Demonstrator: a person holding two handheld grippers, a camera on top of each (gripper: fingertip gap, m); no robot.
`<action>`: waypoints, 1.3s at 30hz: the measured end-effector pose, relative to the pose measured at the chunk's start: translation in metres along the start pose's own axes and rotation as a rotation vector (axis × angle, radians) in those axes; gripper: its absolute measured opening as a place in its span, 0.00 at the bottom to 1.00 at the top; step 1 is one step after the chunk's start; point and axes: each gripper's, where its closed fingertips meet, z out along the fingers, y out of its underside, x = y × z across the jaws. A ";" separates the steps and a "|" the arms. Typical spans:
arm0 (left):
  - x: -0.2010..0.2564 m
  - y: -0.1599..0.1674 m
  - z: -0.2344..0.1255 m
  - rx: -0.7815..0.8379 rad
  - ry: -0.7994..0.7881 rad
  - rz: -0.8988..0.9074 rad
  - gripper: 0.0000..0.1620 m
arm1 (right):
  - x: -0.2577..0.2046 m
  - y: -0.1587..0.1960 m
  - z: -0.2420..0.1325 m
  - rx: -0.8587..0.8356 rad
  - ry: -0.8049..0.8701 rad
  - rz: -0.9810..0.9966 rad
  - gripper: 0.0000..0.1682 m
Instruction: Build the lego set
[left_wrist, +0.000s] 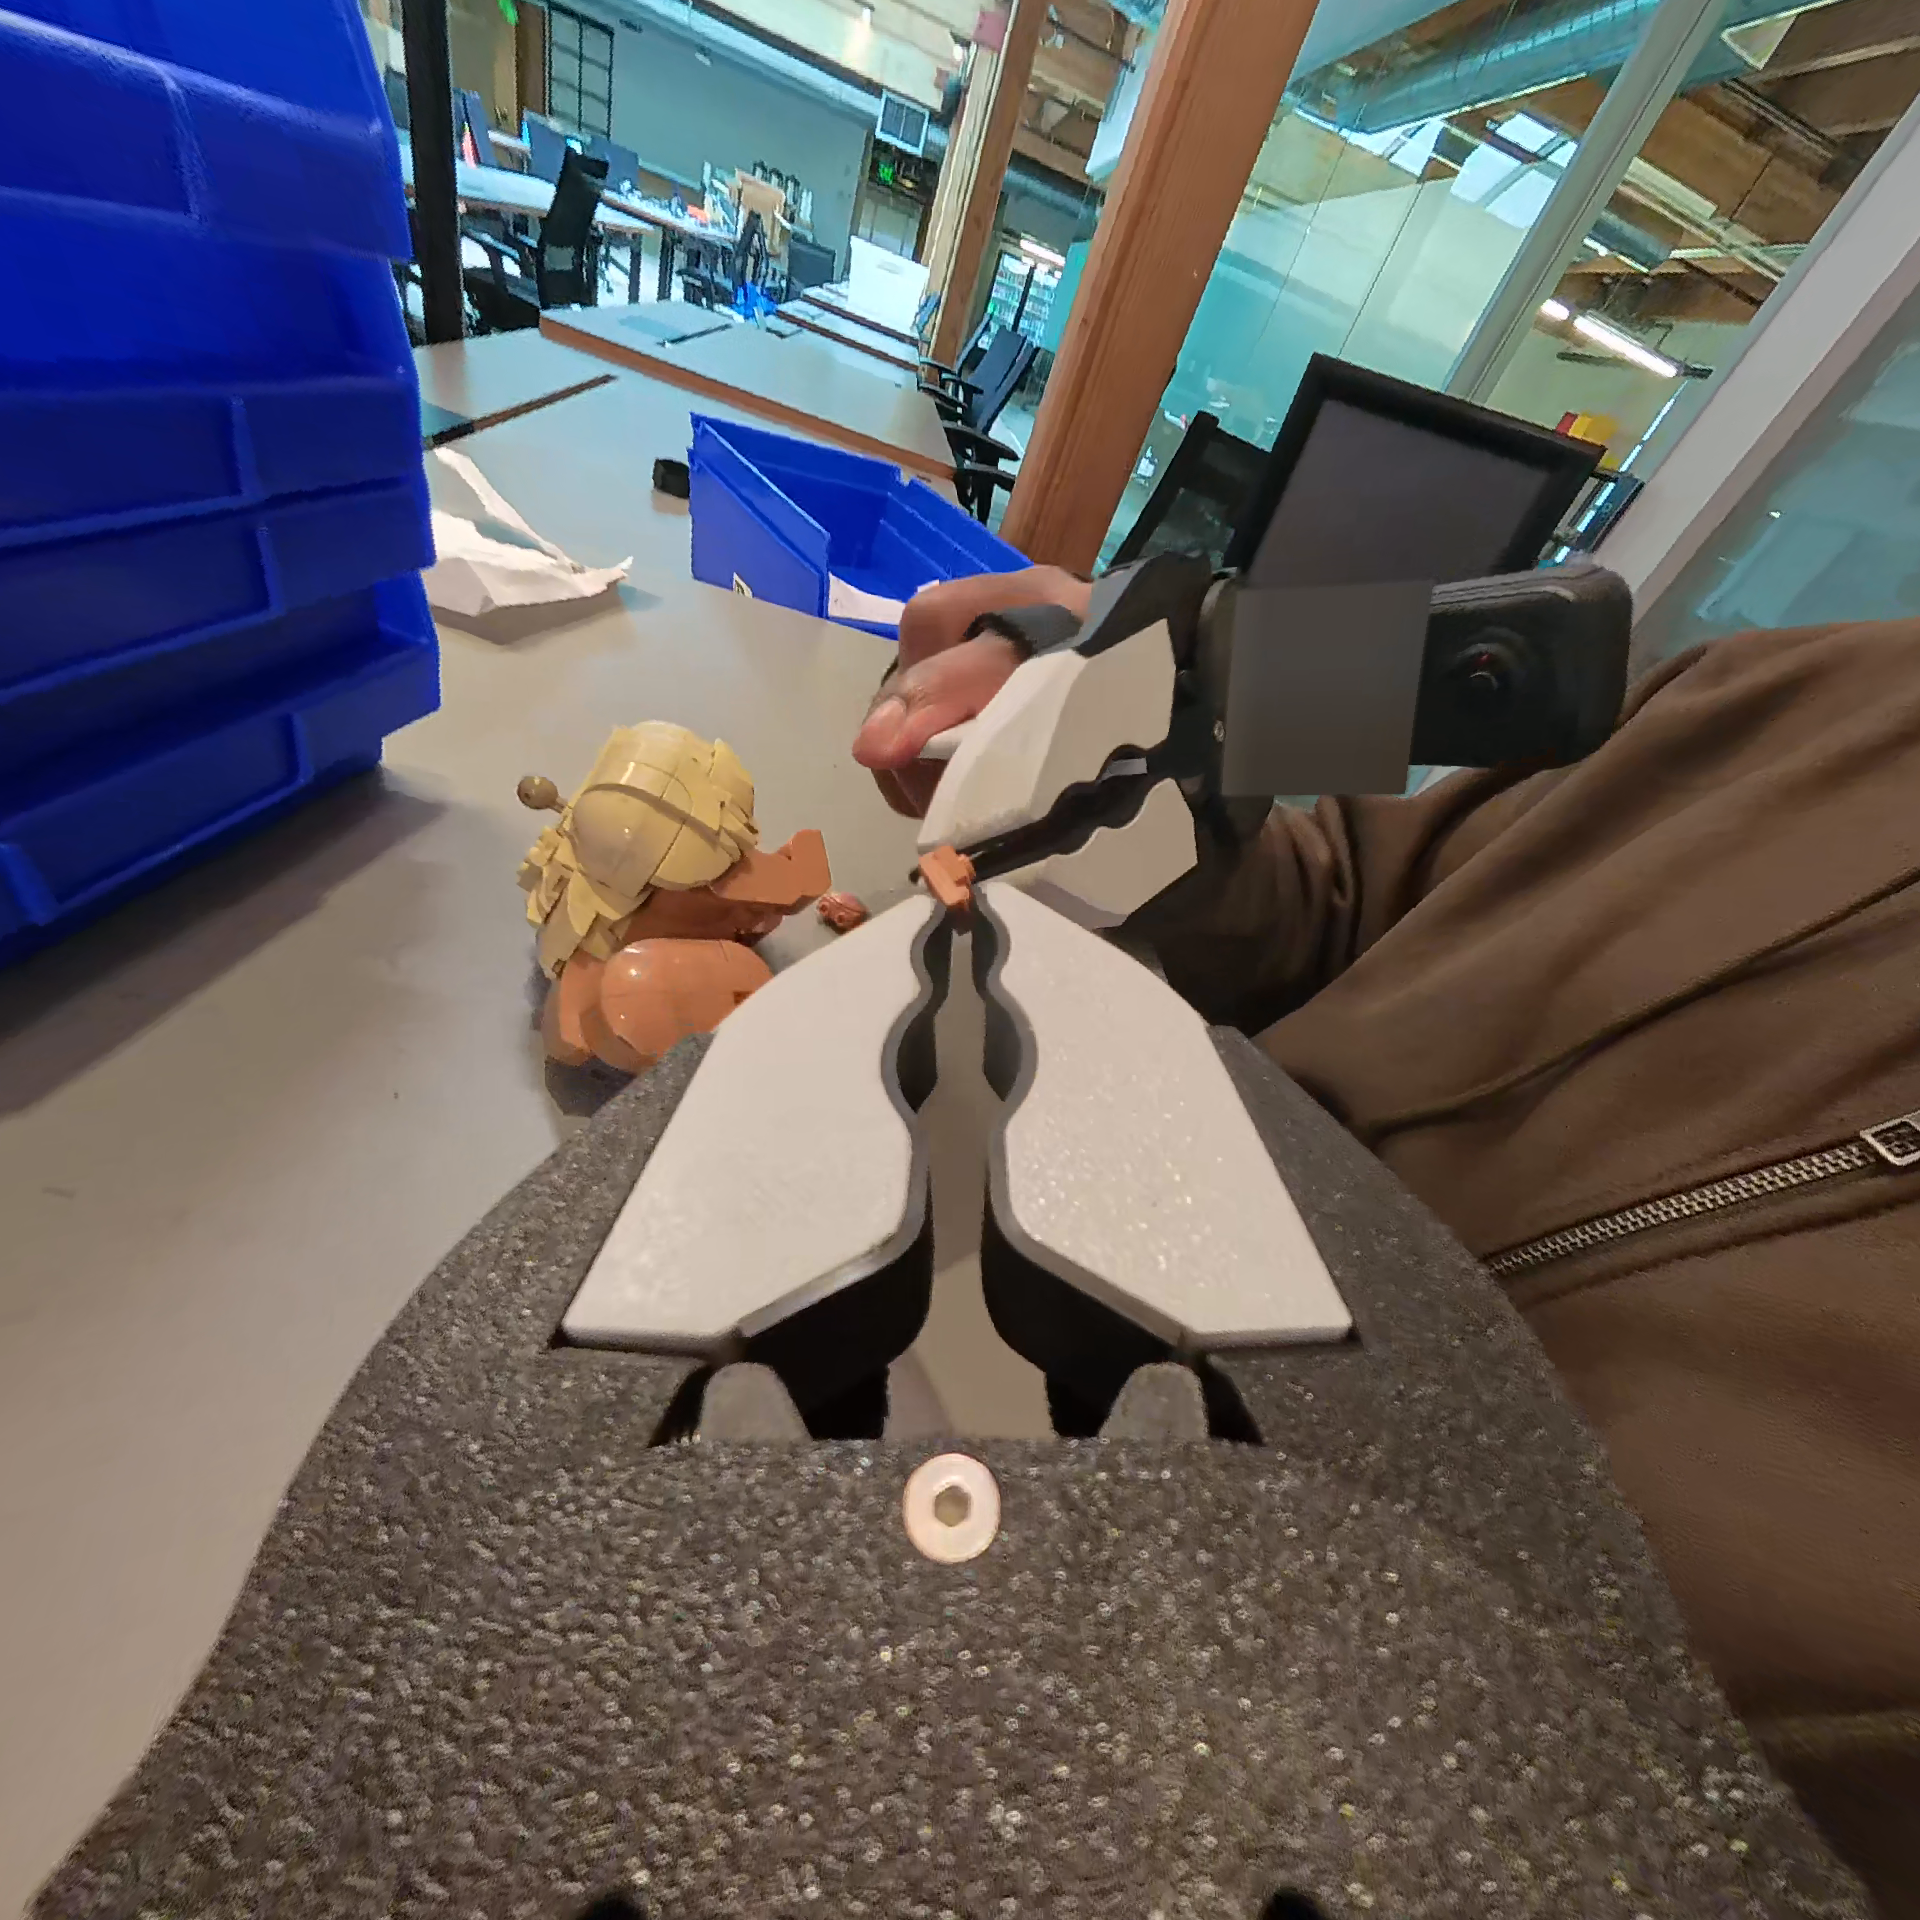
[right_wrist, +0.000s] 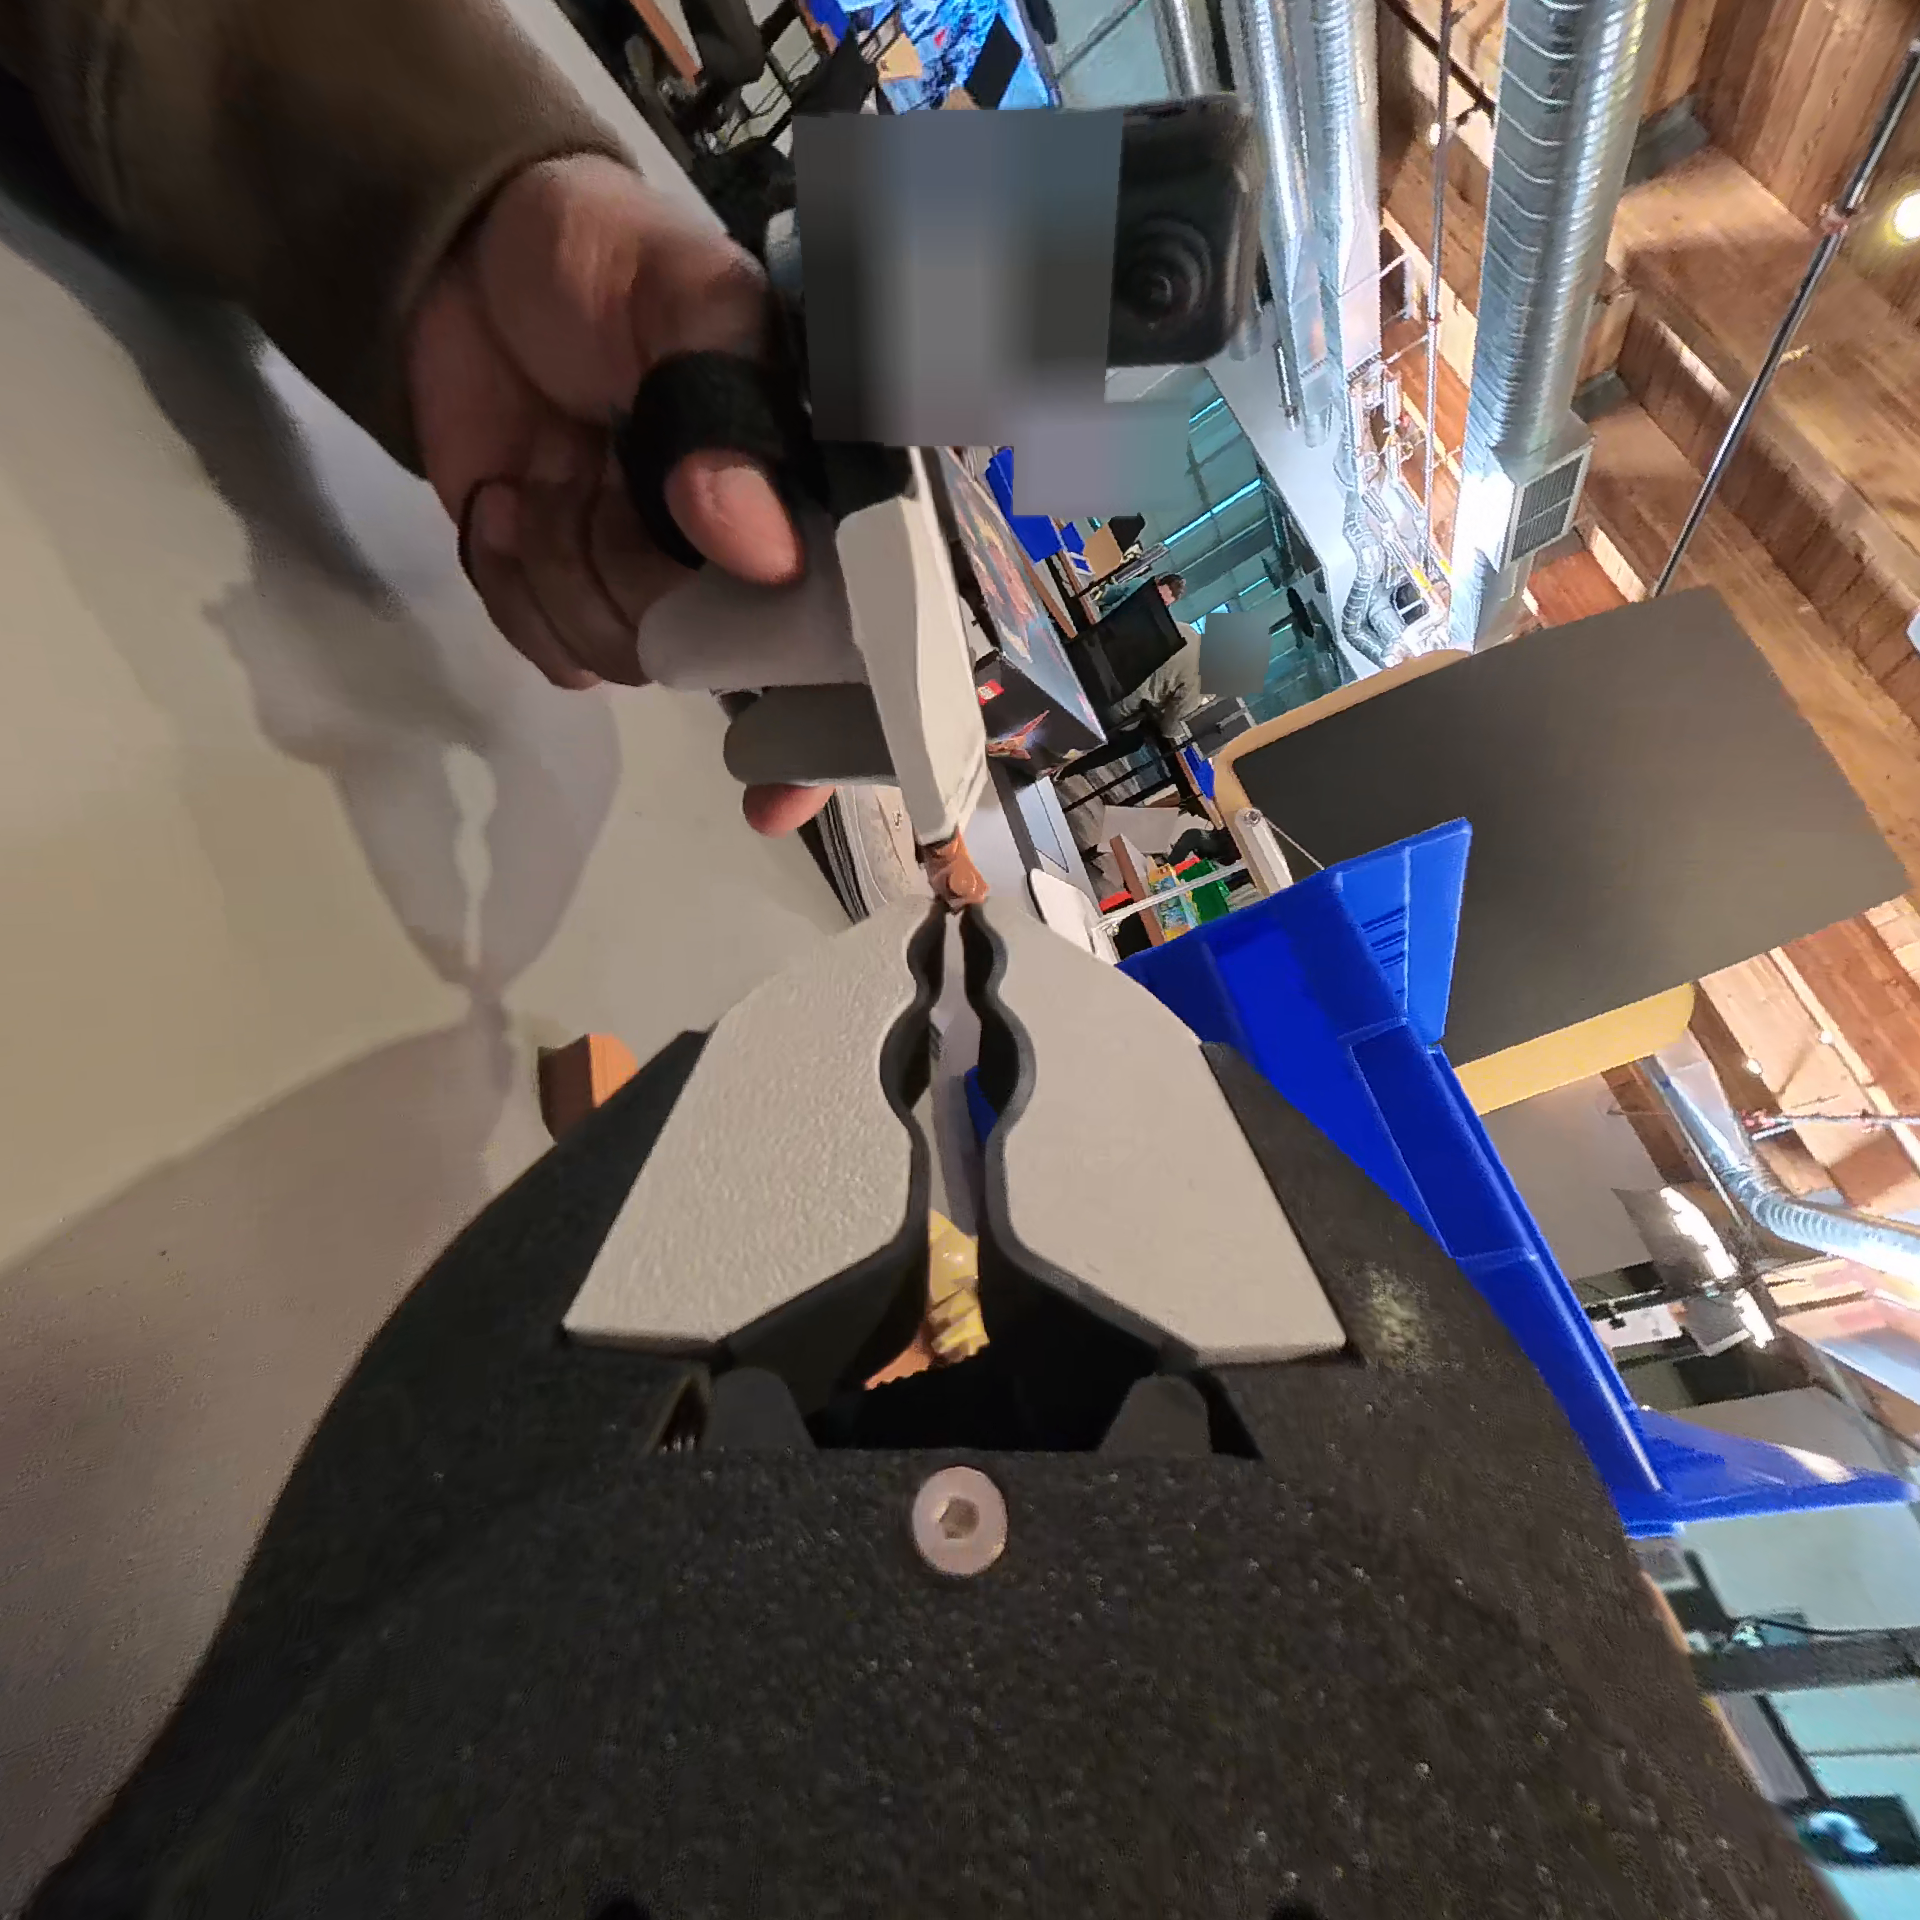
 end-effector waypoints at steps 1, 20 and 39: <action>0.000 0.001 0.000 -0.008 0.000 -0.003 0.02 | -0.001 0.000 0.000 -0.003 -0.003 -0.013 0.02; 0.002 -0.010 0.002 0.051 -0.109 0.247 0.02 | 0.011 -0.009 -0.002 0.028 0.054 0.272 0.07; -0.002 0.011 0.004 -0.094 -0.066 0.120 0.02 | -0.007 0.002 -0.001 -0.041 -0.015 0.009 0.05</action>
